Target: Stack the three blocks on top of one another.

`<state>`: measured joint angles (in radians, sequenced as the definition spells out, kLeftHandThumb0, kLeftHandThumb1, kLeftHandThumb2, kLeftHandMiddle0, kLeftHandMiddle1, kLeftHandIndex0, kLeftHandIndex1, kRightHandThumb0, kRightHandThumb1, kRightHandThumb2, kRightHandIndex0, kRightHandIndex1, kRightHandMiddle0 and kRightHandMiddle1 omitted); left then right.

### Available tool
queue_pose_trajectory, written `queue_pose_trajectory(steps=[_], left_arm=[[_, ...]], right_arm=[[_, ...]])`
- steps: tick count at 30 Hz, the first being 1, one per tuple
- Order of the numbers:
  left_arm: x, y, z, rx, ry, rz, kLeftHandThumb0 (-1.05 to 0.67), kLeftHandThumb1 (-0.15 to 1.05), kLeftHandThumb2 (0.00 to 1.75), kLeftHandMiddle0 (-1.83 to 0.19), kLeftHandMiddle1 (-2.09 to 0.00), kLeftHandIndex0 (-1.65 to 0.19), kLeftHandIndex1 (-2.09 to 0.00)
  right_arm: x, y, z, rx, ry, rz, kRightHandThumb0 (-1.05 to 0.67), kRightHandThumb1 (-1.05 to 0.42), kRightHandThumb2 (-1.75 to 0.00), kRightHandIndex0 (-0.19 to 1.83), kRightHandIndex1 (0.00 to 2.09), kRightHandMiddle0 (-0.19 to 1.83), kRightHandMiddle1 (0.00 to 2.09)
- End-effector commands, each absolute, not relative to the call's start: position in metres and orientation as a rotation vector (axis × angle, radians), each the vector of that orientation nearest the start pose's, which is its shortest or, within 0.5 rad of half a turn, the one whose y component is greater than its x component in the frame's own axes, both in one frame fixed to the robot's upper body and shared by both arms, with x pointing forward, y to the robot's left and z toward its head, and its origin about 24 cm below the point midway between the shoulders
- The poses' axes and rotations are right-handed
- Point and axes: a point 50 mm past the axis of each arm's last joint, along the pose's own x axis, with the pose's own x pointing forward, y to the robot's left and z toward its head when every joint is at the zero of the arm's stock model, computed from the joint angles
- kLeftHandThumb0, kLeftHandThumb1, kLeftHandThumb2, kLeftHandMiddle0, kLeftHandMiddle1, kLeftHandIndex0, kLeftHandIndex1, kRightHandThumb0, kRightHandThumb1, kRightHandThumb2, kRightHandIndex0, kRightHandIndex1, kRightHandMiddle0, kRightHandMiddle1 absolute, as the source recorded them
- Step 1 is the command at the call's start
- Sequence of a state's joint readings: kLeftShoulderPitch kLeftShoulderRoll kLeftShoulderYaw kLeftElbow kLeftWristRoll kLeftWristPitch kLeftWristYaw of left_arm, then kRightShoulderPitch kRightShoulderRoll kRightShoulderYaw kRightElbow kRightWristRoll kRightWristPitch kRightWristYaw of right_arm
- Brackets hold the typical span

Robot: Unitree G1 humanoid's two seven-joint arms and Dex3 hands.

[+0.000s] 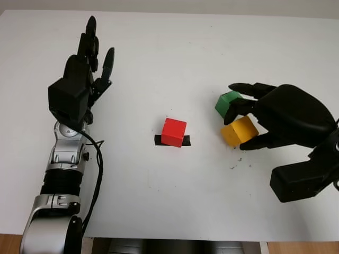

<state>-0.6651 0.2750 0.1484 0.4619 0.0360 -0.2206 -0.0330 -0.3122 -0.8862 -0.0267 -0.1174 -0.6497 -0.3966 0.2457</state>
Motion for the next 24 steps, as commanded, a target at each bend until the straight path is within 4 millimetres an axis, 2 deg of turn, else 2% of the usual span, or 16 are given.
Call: queue_pose_trajectory(steps=[1,7,12,18,24], left_arm=[[0.360,0.200,0.170,0.264,-0.432,0.041,-0.64,1.05,0.54,0.04,-0.05,0.03,-0.06],[0.359,0.200,0.170,0.266,-0.434,0.047,-0.65,1.05,0.52,0.03,-0.05,0.02,-0.07],[0.359,0.198,0.170,0.262,-0.438,0.051,-0.65,1.05,0.52,0.02,-0.06,0.01,-0.07],[0.359,0.196,0.169,0.266,-0.436,0.053,-0.65,1.05,0.52,0.03,-0.05,0.01,-0.07],[0.359,0.195,0.169,0.264,-0.441,0.054,-0.65,1.05,0.53,0.03,-0.05,0.00,-0.07]], right_arm=[[0.278,-0.219,0.222,-1.602,-0.603,0.268,-0.44,-0.82,-0.06,0.41,0.08,0.72,1.07],[0.293,-0.208,0.248,-1.346,-0.563,0.312,-0.37,-0.81,-0.05,0.38,0.06,0.68,1.12],[0.305,-0.195,0.262,-1.263,-0.553,0.392,-0.36,-0.81,-0.05,0.40,0.07,0.69,1.17],[0.322,-0.173,0.266,-1.144,-0.462,0.540,-0.37,-0.82,-0.06,0.36,0.05,0.64,1.30],[0.336,-0.160,0.258,-1.080,-0.344,0.643,-0.44,-0.85,-0.06,0.36,0.05,0.56,1.44]])
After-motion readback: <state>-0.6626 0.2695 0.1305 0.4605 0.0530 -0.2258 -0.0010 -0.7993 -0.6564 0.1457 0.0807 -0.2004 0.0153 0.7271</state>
